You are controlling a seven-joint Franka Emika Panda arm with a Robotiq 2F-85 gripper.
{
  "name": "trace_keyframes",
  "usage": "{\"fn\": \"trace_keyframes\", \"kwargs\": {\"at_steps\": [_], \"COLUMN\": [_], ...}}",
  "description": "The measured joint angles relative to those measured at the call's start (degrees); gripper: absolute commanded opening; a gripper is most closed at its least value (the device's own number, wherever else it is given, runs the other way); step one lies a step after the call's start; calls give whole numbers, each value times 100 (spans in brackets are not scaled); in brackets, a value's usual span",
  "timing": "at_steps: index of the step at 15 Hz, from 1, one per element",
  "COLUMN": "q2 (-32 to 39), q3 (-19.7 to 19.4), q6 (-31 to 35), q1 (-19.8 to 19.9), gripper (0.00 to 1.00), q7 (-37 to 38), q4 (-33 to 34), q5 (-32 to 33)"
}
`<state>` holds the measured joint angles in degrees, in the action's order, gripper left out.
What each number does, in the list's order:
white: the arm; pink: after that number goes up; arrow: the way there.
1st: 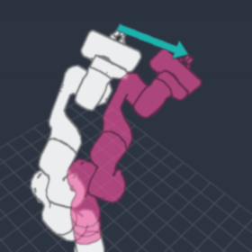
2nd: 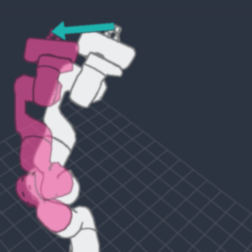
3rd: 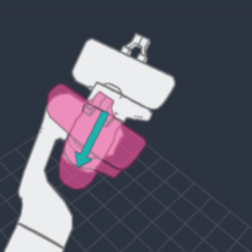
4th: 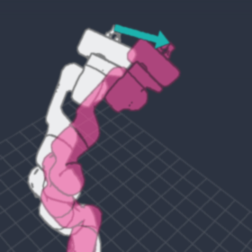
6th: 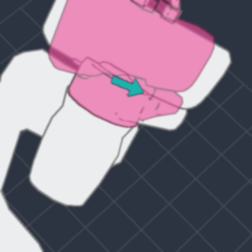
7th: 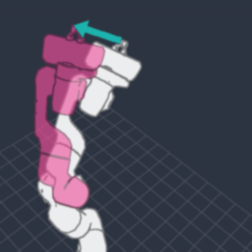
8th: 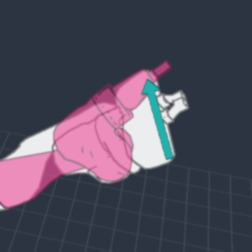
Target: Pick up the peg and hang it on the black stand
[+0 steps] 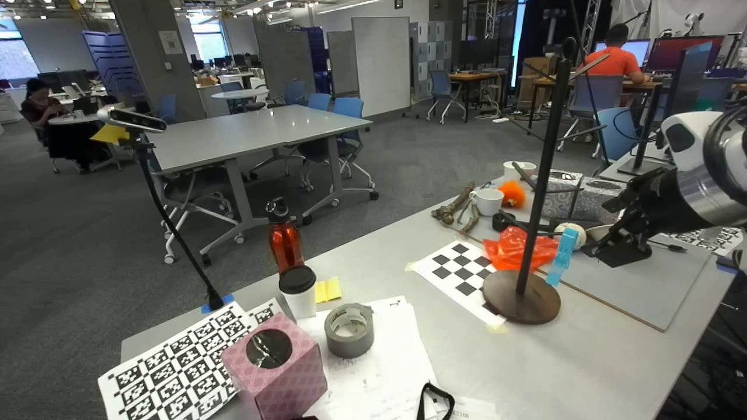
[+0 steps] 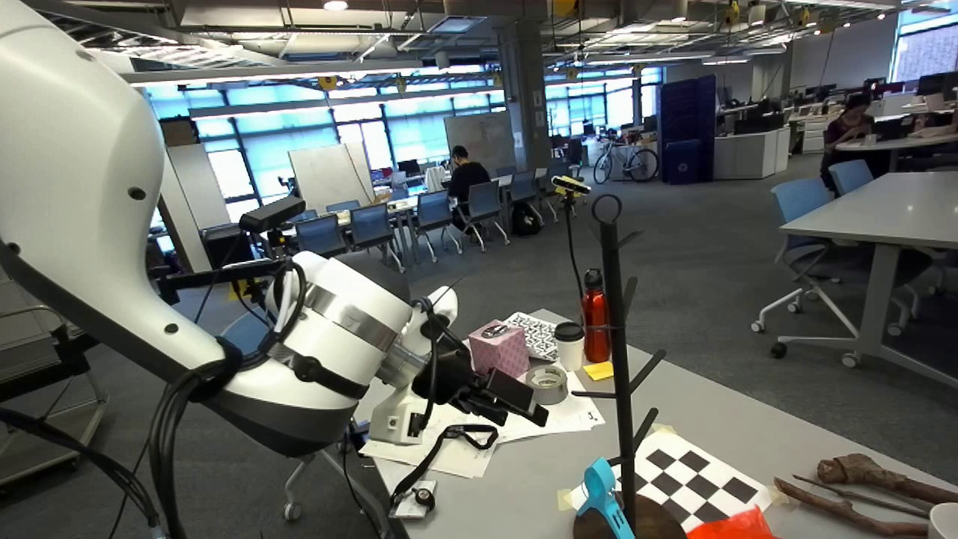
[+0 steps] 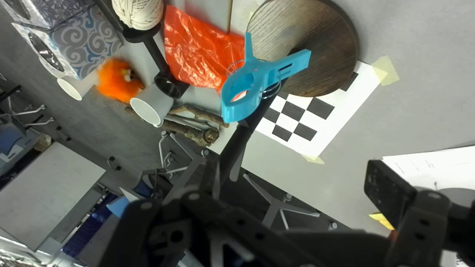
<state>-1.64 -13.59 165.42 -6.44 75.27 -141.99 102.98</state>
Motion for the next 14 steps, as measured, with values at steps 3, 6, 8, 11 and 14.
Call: {"fn": "trace_keyframes", "kwargs": {"at_steps": [3,6,8,11,14], "q2": [-471,-982,-1306,-1695,-1872], "q3": [31,90,133,151,151], "q6": [-53,-268,-483,-787,-1020], "q1": [0,0,0,1,10], "gripper": [100,100,100,100,100], "q7": [-13,-93,-99,-98,-91], "q4": [-247,-486,-599,-684,-706], "q5": [-56,-273,-407,-481,-481]}}
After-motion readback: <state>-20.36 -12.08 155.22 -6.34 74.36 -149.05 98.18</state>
